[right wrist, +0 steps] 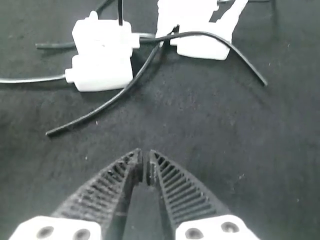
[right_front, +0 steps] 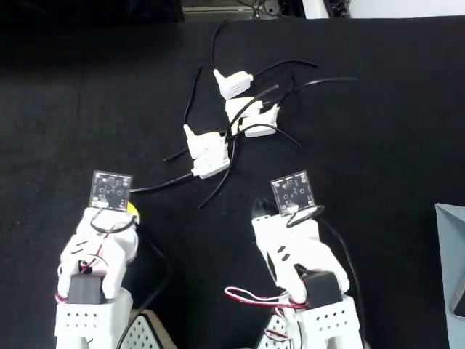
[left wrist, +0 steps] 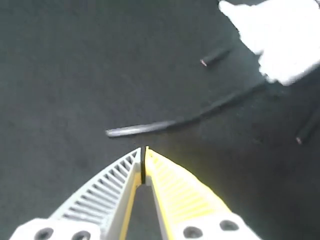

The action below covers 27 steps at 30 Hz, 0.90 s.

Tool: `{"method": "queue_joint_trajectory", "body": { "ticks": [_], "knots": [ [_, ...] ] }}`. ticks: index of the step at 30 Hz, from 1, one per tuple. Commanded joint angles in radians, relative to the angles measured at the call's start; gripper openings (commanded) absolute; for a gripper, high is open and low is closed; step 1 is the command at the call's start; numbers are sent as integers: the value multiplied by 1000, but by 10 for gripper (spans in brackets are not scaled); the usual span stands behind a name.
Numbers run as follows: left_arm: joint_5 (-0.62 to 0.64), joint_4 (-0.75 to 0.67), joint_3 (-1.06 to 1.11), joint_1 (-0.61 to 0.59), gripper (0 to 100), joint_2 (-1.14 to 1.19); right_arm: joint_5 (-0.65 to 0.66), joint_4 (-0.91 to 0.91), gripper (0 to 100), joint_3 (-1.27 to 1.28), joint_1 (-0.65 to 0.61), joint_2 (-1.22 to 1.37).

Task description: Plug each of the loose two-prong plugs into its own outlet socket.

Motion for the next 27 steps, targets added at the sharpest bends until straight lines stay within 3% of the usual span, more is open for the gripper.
{"method": "queue_joint_trajectory", "body": {
  "ticks": [1,11,19,27],
  "knots": [
    [3,115,19,64,30,-3,-9,55,14,-4,51,-73],
    [9,221,19,68,30,-3,-9,328,15,-4,71,-79],
    [8,307,19,67,30,-6,-3,334,14,-4,72,-79],
    [6,304,19,62,30,-6,-3,334,14,-4,72,-81]
  ]
}}
